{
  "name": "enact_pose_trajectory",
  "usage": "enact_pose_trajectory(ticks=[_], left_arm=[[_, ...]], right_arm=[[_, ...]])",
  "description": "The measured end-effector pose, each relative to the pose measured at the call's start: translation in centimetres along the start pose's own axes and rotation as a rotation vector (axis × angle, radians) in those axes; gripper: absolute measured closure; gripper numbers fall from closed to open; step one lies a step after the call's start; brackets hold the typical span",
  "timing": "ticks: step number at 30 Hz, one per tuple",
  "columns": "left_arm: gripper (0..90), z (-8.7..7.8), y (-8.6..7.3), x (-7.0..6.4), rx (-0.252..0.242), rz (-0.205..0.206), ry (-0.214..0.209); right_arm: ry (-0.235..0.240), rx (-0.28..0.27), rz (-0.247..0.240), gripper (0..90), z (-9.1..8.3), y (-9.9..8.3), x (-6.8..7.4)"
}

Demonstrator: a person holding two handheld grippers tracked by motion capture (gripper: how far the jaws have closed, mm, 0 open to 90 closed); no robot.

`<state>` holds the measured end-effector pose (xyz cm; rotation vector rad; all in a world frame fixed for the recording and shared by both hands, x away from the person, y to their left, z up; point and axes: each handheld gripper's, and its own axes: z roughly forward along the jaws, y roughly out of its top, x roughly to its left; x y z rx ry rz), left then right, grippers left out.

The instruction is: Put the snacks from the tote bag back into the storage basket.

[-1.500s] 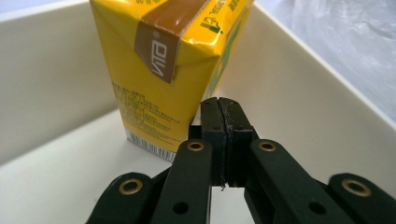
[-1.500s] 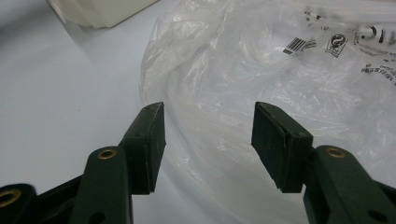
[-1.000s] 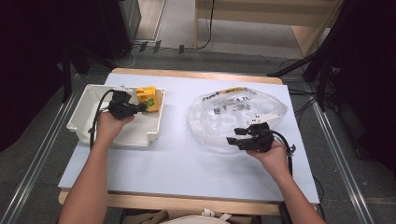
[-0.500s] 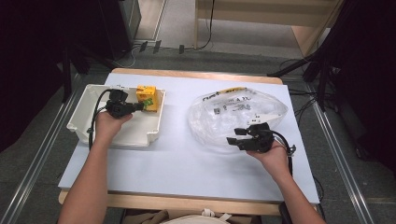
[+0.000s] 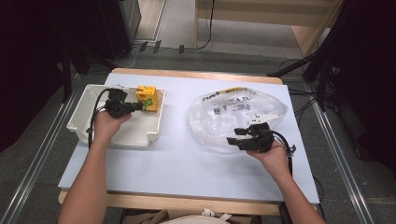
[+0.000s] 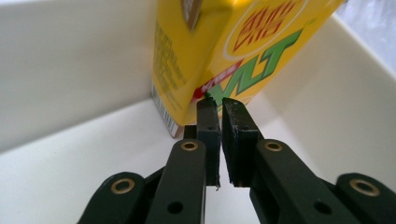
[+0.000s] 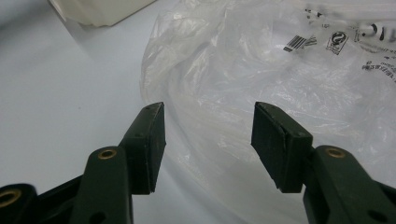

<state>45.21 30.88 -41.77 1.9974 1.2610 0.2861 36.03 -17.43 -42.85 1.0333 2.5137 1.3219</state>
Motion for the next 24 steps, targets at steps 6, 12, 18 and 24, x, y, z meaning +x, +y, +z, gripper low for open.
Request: enact_pose_trajectory(ticks=[6,12,18,24], left_arm=[[83.1,-0.8,0.6,-0.4,0.015,-0.013,-0.067],[75.9,-1.7,1.2,-1.3,-0.005,0.021,-0.082],[71.0,-2.6,2.0,-2.2,-0.002,0.052,-0.088],[64.2,-2.7,2.8,-3.7,0.011,0.092,-0.104]], right_arm=[[0.000,0.000,-0.001,45.8,0.0,0.0,0.0],[-0.001,0.000,-0.003,45.8,-0.1,0.0,-0.1],[0.000,0.003,-0.001,46.1,-0.1,0.0,-0.1],[0.003,0.003,-0.006,46.2,0.0,0.0,-0.1]])
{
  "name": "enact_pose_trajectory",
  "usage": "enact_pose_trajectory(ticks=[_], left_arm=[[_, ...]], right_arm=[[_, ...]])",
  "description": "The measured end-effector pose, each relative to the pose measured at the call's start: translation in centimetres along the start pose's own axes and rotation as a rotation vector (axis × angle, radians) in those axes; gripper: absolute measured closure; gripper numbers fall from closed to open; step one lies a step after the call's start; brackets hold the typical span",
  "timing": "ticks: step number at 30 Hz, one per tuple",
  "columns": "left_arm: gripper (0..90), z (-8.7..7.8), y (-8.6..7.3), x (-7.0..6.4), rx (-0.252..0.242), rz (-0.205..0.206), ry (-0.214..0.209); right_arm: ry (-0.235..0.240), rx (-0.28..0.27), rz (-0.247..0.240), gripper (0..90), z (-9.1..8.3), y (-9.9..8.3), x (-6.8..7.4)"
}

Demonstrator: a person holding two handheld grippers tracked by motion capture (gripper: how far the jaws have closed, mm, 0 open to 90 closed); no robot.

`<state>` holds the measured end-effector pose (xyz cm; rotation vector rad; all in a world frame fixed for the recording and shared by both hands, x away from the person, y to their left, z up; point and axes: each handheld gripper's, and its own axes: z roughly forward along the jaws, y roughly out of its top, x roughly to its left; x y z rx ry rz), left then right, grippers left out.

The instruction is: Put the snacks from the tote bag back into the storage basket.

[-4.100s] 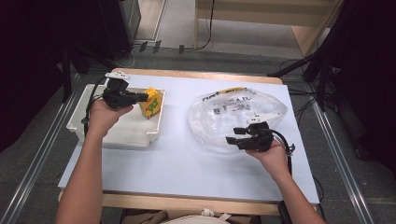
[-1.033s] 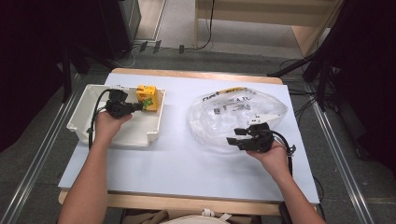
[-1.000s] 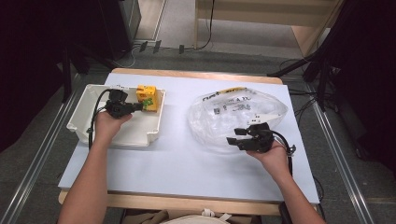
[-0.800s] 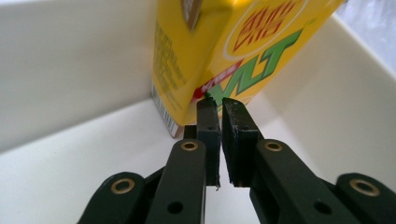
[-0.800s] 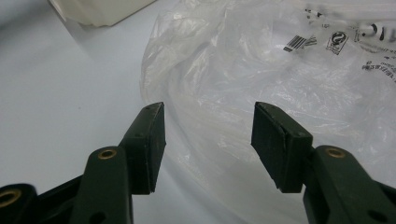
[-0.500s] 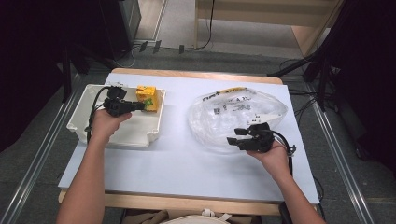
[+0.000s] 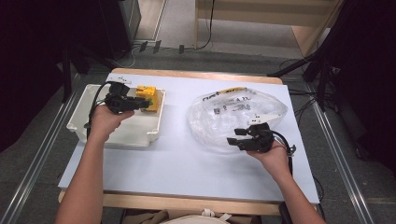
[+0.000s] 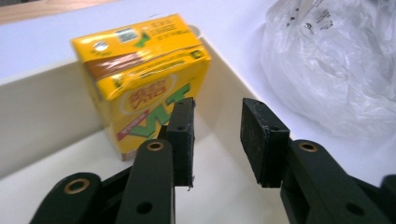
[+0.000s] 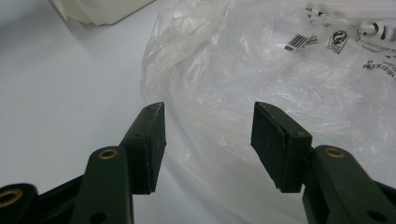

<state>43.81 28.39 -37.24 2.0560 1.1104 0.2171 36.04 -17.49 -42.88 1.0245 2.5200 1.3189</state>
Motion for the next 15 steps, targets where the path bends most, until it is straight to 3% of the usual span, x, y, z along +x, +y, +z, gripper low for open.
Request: enact_pose_trajectory(ticks=[6,15], left_arm=[[57.1,0.4,0.7,-1.3,0.036,0.012,-0.024],[50.1,1.4,1.4,-3.3,0.042,0.040,-0.067]], right_arm=[[0.001,0.002,0.000,46.1,0.0,0.0,0.0],[0.003,0.003,-0.003,46.1,-0.1,0.0,0.1]])
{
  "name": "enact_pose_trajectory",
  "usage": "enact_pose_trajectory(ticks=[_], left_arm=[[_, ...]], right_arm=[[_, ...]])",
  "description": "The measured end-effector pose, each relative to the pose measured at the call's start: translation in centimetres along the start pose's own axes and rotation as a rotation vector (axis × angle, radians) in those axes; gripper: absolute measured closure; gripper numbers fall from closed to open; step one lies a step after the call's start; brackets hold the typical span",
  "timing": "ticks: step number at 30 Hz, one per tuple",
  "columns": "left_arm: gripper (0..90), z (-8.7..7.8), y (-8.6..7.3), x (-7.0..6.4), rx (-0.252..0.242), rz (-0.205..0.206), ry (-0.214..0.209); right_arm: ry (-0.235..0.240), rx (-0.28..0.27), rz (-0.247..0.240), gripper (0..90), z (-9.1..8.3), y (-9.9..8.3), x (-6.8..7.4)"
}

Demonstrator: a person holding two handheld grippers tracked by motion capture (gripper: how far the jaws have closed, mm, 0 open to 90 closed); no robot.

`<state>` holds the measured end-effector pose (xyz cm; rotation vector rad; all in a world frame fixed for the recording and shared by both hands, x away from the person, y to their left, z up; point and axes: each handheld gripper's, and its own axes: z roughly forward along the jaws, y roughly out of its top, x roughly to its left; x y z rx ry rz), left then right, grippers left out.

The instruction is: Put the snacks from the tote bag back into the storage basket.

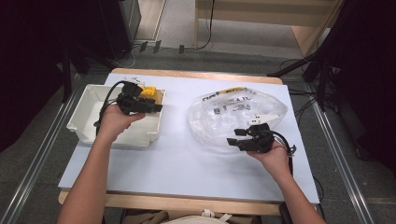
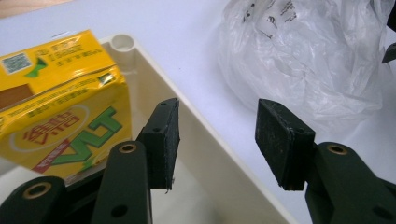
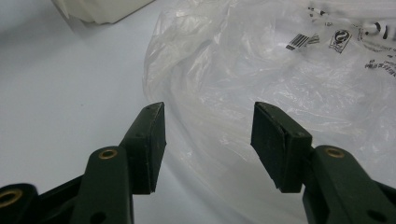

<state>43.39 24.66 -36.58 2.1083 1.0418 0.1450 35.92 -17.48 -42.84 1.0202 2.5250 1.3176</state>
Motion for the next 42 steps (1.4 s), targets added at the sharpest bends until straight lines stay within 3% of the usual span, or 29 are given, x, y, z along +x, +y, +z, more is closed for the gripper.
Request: enact_pose_trajectory(ticks=[4,17,22,28,42], left_arm=[[47.8,0.4,0.4,-0.7,-0.002,-0.001,-0.038],[45.2,1.9,1.7,-4.2,0.008,0.093,-0.080],[44.0,2.9,2.1,-5.5,0.032,0.135,-0.094],[43.8,4.0,2.3,-7.0,0.034,0.152,-0.155],[43.5,6.0,2.5,-9.7,0.030,0.200,-0.196]], right_arm=[[0.001,0.004,0.005,46.1,0.0,0.0,0.1],[0.002,0.002,0.002,47.0,-0.3,-0.2,0.1],[0.002,0.006,0.002,47.0,-0.3,-0.4,0.1],[-0.002,0.003,0.008,46.8,-0.6,-0.6,0.1],[-0.012,0.000,0.021,46.6,-1.0,-1.0,0.1]])
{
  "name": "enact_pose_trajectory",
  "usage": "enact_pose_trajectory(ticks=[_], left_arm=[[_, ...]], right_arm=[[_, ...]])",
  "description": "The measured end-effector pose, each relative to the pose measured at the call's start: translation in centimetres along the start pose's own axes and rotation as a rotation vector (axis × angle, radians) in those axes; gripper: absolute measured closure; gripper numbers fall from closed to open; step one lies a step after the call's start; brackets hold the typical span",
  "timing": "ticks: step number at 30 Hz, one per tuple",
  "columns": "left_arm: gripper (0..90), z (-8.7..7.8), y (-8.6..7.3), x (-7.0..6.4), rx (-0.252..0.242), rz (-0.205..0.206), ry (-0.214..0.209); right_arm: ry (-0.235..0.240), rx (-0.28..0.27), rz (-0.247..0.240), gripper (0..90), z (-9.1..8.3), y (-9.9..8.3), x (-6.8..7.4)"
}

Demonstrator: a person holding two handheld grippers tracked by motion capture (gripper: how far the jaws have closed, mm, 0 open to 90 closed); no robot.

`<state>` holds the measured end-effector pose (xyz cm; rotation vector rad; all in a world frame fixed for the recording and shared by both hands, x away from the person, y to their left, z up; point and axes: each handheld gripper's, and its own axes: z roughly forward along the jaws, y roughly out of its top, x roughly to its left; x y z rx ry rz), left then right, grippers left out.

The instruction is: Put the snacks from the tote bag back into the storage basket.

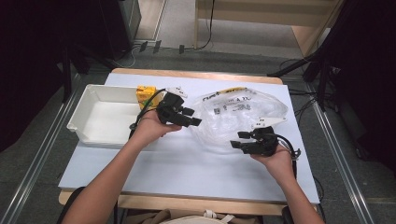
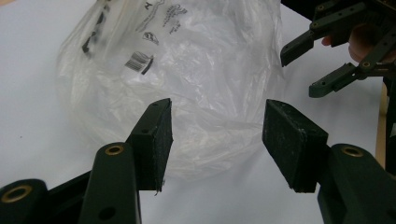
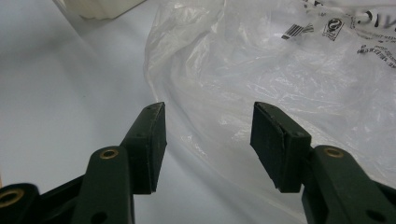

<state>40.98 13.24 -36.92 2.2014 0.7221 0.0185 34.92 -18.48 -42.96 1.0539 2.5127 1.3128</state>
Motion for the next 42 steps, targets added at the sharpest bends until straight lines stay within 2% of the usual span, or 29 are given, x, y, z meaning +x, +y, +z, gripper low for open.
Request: enact_pose_trajectory(ticks=[11,23,29,34,42], left_arm=[[43.1,2.5,-0.2,-1.6,0.048,0.055,-0.023],[43.1,4.0,-0.3,-3.3,0.053,0.092,-0.048],[42.6,4.3,-0.4,-3.4,0.070,0.107,-0.055],[42.0,4.2,-0.5,-3.2,0.070,0.111,-0.045],[41.5,4.2,-0.5,-3.1,0.066,0.114,-0.054]], right_arm=[[-0.003,-0.001,-0.001,46.6,-0.1,-0.2,0.0],[0.000,0.001,-0.012,46.3,-0.1,-0.2,0.0],[0.004,0.003,-0.013,46.2,-0.1,-0.2,0.0],[0.004,0.005,-0.014,46.1,-0.1,-0.3,0.1],[0.007,0.009,-0.018,46.0,0.0,-0.3,0.0]])
